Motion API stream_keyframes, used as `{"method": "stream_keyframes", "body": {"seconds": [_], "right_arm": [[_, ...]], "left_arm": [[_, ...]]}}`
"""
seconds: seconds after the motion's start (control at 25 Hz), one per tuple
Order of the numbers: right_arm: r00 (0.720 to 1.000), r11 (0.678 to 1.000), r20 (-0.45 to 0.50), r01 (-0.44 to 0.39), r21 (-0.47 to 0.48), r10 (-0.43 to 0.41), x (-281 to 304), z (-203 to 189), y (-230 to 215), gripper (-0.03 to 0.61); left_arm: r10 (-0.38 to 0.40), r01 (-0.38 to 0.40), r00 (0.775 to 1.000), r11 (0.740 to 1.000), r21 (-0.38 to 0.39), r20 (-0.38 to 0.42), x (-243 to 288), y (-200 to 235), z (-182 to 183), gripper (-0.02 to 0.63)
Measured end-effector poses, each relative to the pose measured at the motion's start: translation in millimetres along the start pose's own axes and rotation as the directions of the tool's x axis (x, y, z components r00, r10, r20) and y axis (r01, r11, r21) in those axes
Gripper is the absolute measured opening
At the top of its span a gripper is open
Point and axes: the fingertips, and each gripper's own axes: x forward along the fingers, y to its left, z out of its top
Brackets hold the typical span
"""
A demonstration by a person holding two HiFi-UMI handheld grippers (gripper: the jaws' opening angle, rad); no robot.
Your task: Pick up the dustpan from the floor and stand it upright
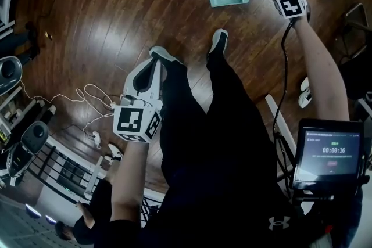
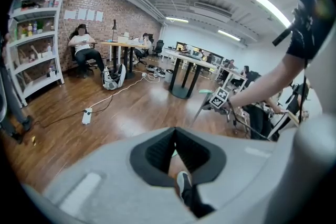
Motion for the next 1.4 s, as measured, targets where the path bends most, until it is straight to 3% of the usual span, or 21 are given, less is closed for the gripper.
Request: {"method": "stream_keyframes", "body": {"seconds": [0.4, 0.48, 0.72, 0.88, 1.04, 1.12, 1.24, 1.4], "right_arm": [[0.999, 0.998, 0.046, 0.018, 0.068, -0.021, -6, -16, -16, 0.110], [0.999, 0.997, 0.039, 0.010, 0.081, -0.013, 1, -20, -16, 0.177], [1.000, 0.960, 0.009, 0.016, 0.281, -0.019, -54, -42, -21, 0.194], [1.000, 0.941, -0.011, -0.003, 0.339, 0.007, -59, -78, 14, 0.150], [0.994, 0.884, 0.101, -0.078, 0.461, 0.035, -86, -76, 54, 0.114], [0.984, 0.844, 0.175, -0.103, 0.526, 0.011, -121, -67, 62, 0.101], [0.959, 0.792, 0.276, -0.117, 0.600, -0.068, -200, -41, 84, 0.073], [0.879, 0.774, 0.430, -0.122, 0.622, -0.207, -315, 25, 128, 0.013]], "left_arm": [[-0.006, 0.006, 1.000, 1.000, -0.009, -0.005, 8, -13, -2, 0.005], [-0.011, 0.011, 1.000, 1.000, -0.009, -0.007, 16, -15, -1, 0.005], [-0.036, 0.036, 0.999, 0.999, 0.016, 0.001, -7, -33, 38, 0.005], [-0.040, 0.038, 0.999, 0.995, 0.090, 0.023, -5, -29, 51, 0.005], [-0.058, 0.048, 0.998, 0.970, 0.238, 0.036, -3, -25, 68, 0.005], [-0.074, 0.052, 0.996, 0.949, 0.310, 0.058, -9, -28, 85, 0.005], [-0.097, 0.054, 0.989, 0.942, 0.330, 0.113, -39, -25, 110, 0.005], [-0.147, 0.056, 0.957, 0.939, 0.339, 0.249, -106, -12, 137, 0.005]]}}
